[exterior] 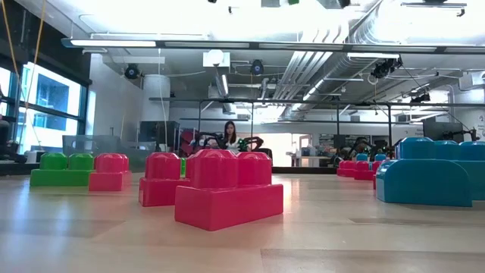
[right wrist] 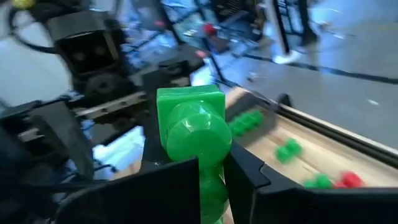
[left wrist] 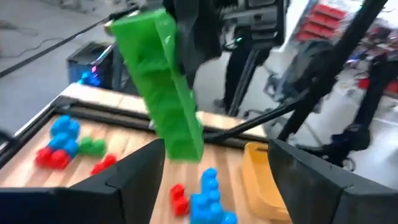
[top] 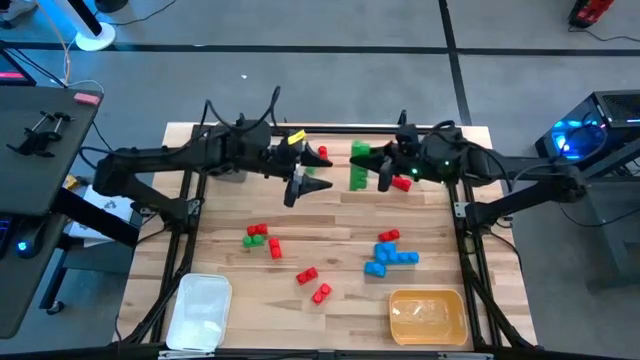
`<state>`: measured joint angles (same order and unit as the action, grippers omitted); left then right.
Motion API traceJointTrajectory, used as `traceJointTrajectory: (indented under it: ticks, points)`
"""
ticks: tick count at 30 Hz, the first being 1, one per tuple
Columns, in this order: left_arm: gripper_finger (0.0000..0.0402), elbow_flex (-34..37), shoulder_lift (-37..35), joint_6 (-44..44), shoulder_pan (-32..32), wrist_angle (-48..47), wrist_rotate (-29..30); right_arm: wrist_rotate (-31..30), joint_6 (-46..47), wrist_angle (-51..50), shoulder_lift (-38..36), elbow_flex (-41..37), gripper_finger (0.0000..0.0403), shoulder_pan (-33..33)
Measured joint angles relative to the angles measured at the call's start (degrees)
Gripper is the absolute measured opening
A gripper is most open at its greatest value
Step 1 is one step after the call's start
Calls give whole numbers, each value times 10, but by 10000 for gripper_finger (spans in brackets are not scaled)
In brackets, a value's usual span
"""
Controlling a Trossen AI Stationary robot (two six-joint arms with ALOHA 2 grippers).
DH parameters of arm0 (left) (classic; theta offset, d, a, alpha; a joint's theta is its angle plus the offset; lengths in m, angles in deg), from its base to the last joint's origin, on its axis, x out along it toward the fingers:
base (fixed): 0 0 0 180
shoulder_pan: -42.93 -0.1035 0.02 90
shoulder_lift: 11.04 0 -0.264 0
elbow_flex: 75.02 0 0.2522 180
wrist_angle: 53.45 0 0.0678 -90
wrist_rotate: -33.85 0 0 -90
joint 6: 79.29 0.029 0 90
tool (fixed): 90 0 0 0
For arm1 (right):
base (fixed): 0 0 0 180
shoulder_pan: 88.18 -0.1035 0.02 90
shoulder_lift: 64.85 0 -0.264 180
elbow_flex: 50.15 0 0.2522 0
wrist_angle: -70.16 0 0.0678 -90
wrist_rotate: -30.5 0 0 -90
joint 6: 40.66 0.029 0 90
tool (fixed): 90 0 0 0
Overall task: Sort blocks
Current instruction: Put the green game piece into the black bin
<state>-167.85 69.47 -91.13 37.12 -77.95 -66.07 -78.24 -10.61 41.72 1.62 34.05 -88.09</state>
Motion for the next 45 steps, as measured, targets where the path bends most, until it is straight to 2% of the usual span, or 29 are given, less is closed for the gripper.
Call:
traceJointTrajectory:
  ticks: [4, 8, 13, 22, 28, 38, 45]
  points:
    - [287, -15, 13, 0, -1, 4, 8, 37, -20, 43, 7, 0, 13, 1]
    - [288, -15, 16, 0, -1, -1, 42, 73, -33, 74, 7, 0, 13, 1]
    - [288, -15, 30, -15, -2, 30, 60, 93, -59, 91, 7, 0, 13, 1]
    - [288, -14, 63, -89, -1, 122, -11, 117, -80, 101, 5, 0, 13, 6]
    - [288, -14, 67, -92, -2, 122, -29, 124, -92, 100, 6, 0, 13, 6]
    - [288, -15, 16, -76, -36, 47, -43, 129, -107, 96, 6, 0, 13, 7]
    - [288, -15, 26, -84, -20, 68, -45, 130, -108, 133, 7, 0, 13, 7]
